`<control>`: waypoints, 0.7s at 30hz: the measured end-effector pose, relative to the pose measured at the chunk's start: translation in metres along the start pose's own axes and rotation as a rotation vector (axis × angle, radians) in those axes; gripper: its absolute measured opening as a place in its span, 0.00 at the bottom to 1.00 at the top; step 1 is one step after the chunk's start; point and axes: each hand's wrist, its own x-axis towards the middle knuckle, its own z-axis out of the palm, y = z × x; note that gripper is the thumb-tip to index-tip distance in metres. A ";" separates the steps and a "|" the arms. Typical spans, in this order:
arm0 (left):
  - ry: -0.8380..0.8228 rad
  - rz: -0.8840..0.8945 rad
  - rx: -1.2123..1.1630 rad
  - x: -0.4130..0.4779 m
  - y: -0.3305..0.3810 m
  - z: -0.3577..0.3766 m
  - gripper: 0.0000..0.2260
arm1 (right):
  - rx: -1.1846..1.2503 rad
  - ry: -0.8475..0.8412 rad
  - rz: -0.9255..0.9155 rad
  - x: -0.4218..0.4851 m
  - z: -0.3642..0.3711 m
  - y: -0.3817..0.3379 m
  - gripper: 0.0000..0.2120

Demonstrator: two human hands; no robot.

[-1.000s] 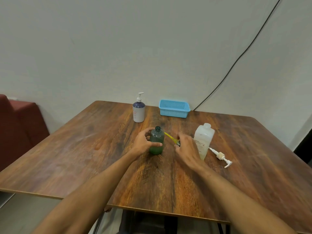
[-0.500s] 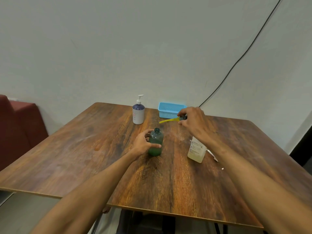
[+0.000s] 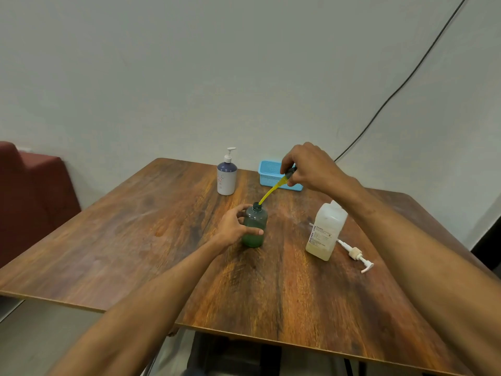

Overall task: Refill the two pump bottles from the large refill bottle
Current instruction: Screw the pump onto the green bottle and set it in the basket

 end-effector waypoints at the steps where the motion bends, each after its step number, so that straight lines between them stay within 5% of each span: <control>1: 0.002 0.004 0.001 0.000 -0.001 0.000 0.32 | -0.007 -0.013 -0.008 0.002 0.001 -0.002 0.14; 21: 0.002 0.050 0.002 0.006 -0.011 -0.003 0.35 | -0.122 -0.244 -0.183 0.035 0.041 -0.037 0.12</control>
